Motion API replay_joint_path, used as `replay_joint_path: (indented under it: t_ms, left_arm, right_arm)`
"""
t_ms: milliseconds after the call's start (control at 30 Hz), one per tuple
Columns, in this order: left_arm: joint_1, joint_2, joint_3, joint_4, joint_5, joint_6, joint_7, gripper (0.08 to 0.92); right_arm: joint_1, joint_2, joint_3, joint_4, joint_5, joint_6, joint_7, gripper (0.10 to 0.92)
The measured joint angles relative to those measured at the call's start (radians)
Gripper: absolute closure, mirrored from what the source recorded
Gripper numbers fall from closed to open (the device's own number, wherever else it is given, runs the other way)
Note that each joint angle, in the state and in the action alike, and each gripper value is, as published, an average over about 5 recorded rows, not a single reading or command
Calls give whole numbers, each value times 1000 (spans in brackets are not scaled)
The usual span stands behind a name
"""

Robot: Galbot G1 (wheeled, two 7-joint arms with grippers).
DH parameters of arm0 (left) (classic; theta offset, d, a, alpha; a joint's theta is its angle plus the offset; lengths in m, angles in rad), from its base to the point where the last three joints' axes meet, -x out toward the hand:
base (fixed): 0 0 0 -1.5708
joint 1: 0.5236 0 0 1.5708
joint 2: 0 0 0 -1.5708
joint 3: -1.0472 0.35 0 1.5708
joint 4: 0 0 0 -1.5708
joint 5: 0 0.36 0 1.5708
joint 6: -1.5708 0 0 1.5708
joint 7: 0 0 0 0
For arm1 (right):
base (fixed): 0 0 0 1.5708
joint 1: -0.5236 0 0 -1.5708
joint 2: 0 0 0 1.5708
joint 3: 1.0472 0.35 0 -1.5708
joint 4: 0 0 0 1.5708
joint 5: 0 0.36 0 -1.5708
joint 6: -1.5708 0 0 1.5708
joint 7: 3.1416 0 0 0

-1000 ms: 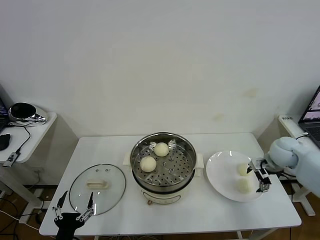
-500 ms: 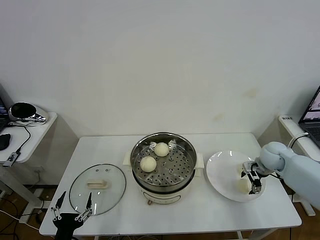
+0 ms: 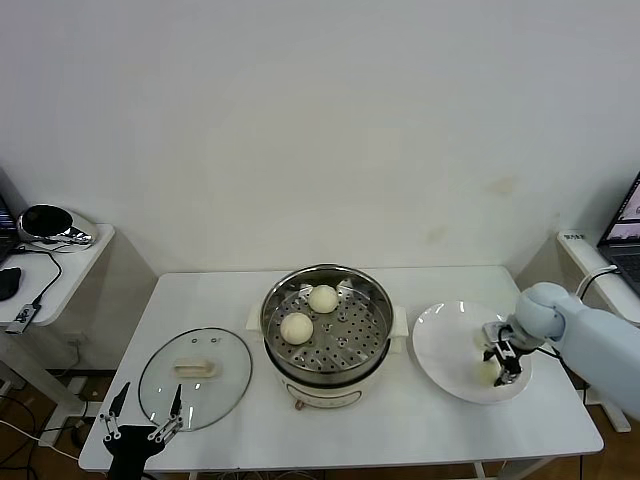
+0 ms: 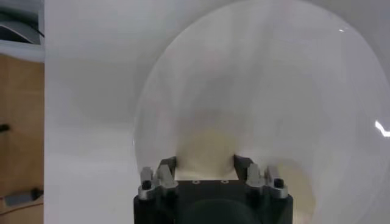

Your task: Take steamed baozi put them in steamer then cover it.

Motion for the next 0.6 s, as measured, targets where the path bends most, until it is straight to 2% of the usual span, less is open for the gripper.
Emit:
replay_joint_path:
  t_ms: [333, 600]
  left_arm:
    - [-15, 11, 9, -4, -6, 1, 1, 177]
    - [-30, 16, 9, -6, -17, 2, 1, 177]
  right_arm:
    - [268, -18, -136, 79, 134, -27, -42, 525]
    - [576, 67, -294, 116, 274, -24, -67, 525]
